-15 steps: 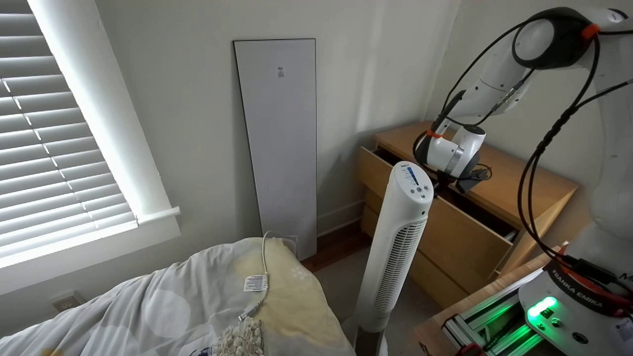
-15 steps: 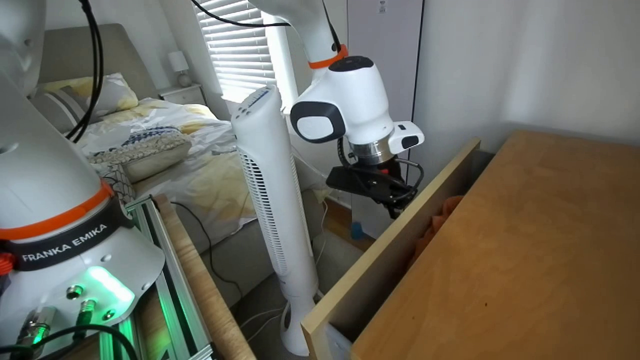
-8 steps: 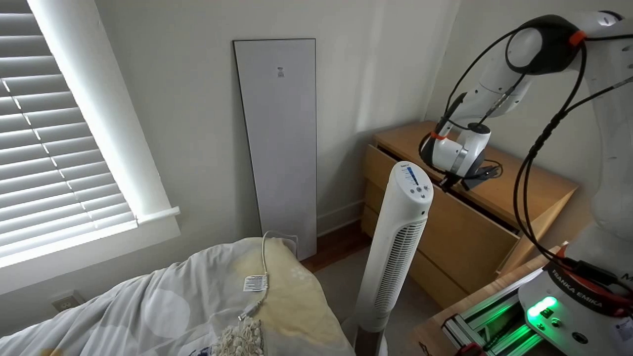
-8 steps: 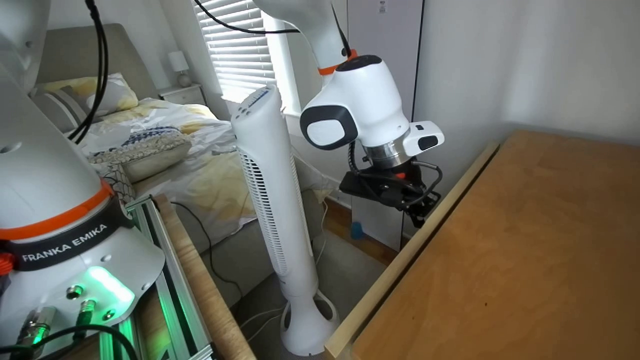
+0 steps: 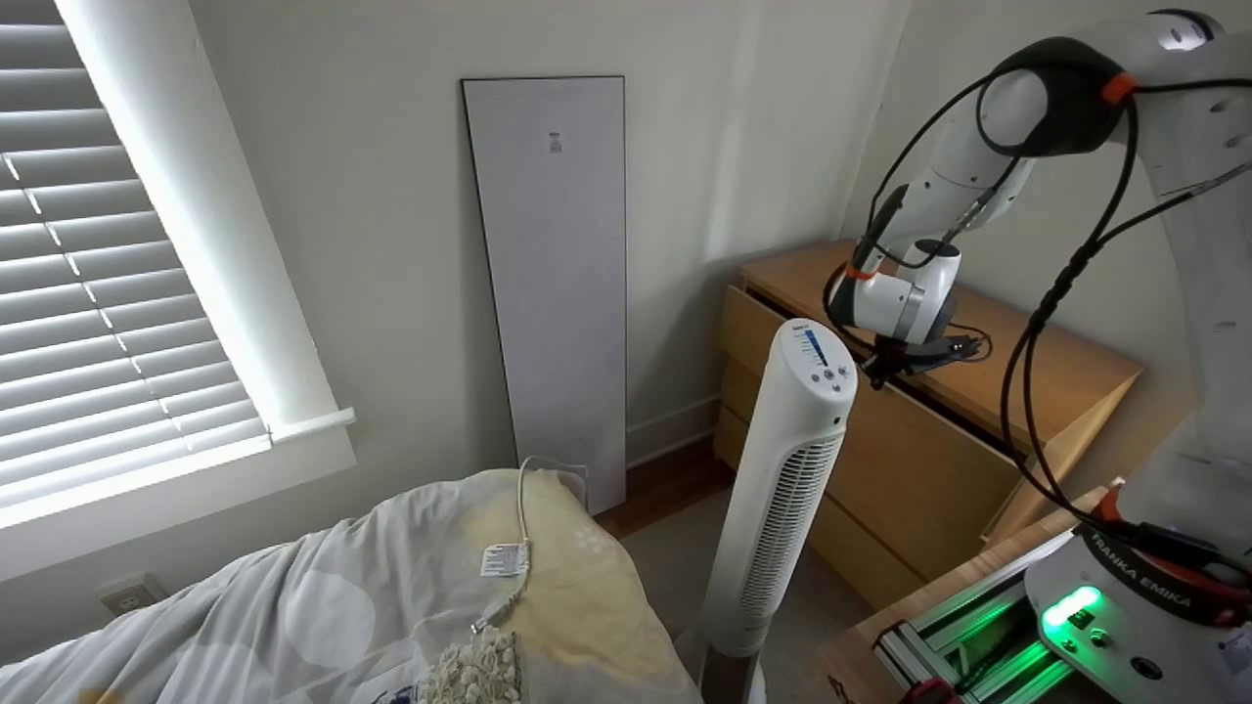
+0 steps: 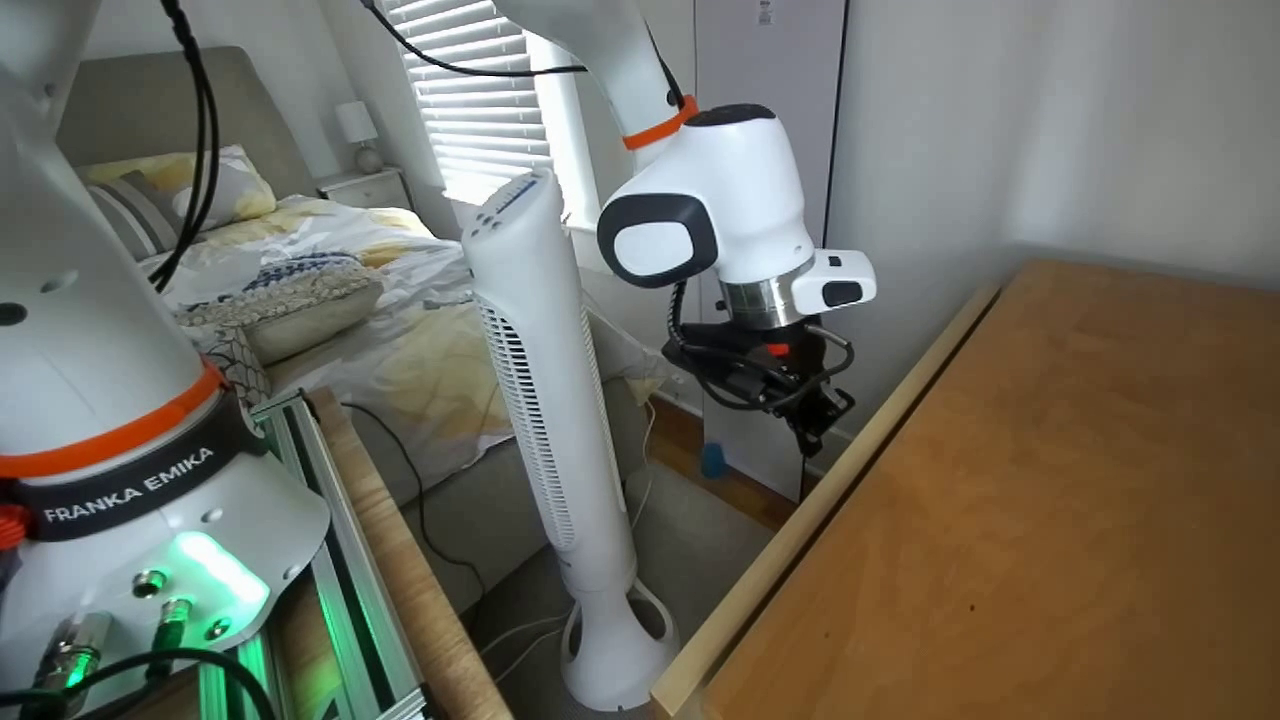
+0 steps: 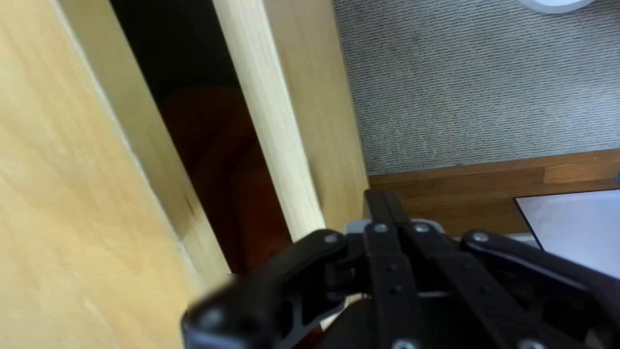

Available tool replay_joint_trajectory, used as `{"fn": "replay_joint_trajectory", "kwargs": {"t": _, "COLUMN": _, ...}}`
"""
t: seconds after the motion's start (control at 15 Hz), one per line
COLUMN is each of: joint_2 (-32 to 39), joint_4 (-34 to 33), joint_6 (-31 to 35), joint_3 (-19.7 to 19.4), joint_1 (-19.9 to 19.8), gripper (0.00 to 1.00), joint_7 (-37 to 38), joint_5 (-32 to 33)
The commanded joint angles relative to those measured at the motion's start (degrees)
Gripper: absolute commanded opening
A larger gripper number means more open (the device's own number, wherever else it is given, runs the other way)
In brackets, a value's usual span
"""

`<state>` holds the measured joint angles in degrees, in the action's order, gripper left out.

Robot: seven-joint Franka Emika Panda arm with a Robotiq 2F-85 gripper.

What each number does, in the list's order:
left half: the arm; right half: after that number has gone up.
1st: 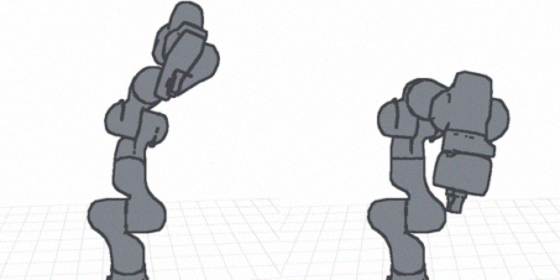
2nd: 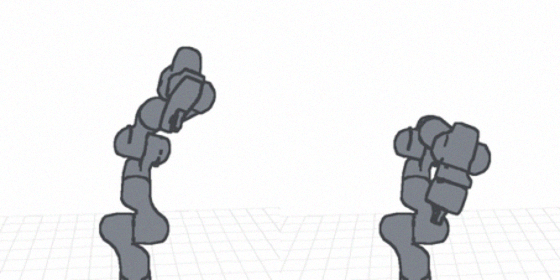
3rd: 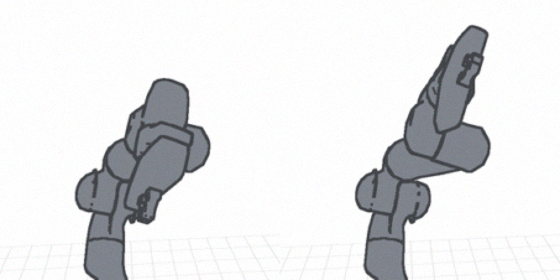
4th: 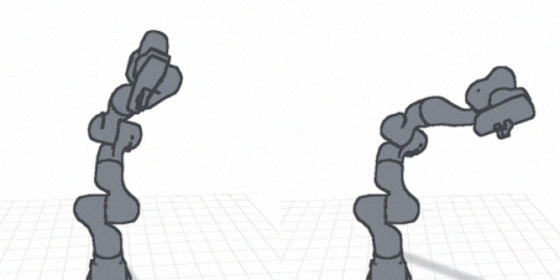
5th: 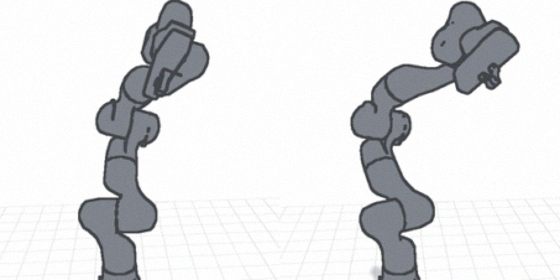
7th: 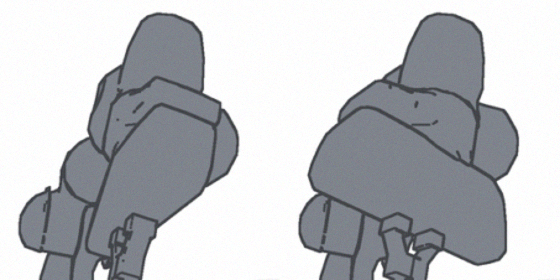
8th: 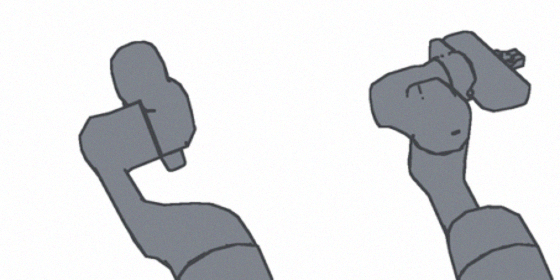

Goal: Close the top drawer

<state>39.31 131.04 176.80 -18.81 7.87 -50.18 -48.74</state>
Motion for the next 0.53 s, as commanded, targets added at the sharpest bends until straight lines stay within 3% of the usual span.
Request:
{"fn": "replay_joint_trajectory", "kwargs": {"t": 0.0, "joint_2": 1.75, "joint_4": -1.15, "joint_6": 1.22, "joint_3": 0.21, "joint_1": -0.01, "gripper": 0.00, "joint_7": 0.64, "joint_5": -0.49}}
{"fn": "replay_joint_trajectory", "kwargs": {"t": 0.47, "joint_2": 5.12, "joint_4": -4.02, "joint_6": 6.04, "joint_3": -0.29, "joint_1": -1.87, "gripper": 0.00, "joint_7": 0.44, "joint_5": -0.22}}
